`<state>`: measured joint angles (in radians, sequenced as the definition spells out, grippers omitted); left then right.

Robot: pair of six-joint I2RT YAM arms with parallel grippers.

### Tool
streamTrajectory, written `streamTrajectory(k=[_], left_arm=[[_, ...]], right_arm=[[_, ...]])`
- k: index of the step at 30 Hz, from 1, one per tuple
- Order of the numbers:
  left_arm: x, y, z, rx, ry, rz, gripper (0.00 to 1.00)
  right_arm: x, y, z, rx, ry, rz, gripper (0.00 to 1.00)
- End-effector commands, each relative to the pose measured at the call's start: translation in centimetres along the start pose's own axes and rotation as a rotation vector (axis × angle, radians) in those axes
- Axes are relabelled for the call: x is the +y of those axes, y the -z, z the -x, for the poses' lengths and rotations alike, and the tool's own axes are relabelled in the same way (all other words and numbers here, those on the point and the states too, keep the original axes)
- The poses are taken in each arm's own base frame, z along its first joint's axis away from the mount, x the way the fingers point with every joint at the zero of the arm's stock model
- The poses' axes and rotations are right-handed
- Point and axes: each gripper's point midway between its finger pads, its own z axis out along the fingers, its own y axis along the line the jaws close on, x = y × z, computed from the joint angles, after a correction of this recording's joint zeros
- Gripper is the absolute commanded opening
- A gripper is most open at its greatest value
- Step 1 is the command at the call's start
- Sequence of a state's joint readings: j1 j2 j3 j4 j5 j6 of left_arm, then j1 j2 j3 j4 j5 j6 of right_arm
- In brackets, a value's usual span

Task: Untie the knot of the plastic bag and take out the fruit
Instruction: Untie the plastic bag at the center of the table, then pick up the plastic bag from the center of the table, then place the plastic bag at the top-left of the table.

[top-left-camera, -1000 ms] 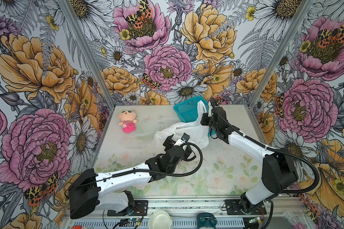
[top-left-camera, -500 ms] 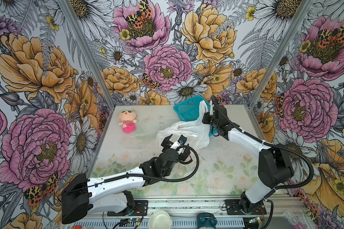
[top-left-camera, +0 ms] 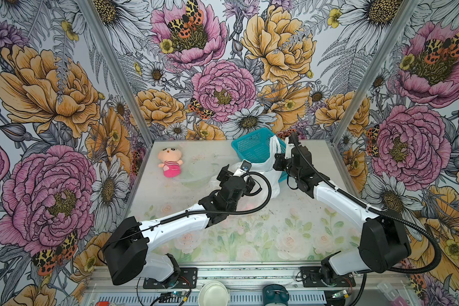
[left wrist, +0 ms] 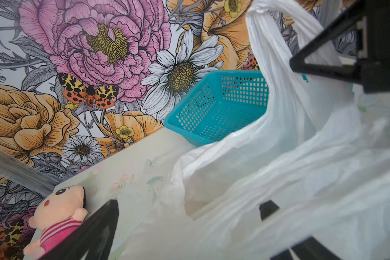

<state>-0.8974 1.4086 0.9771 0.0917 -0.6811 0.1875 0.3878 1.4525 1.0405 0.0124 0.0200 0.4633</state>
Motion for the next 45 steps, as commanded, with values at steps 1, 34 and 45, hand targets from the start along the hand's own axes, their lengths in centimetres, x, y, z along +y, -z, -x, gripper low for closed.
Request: streamTrajectory(k=[1,34,45], left_arm=[[1.7,-1.1,2.6,-0.042,0.071,-0.005,0.89],[23.0,2.0,3.8,-0.084,0.741,0.096,0.0],[29.9,-2.8,5.1,-0.138,0.848,0.146,0.0]], right_arm=[[1.3,1.2,0.5,-0.036,-0.009,0.051,0.0],[9.7,-0.3,4.9,-0.163,-0.08,0.262,0.0],[12.3,-4.5,9.6,-0.244,-0.063,0.277,0.0]])
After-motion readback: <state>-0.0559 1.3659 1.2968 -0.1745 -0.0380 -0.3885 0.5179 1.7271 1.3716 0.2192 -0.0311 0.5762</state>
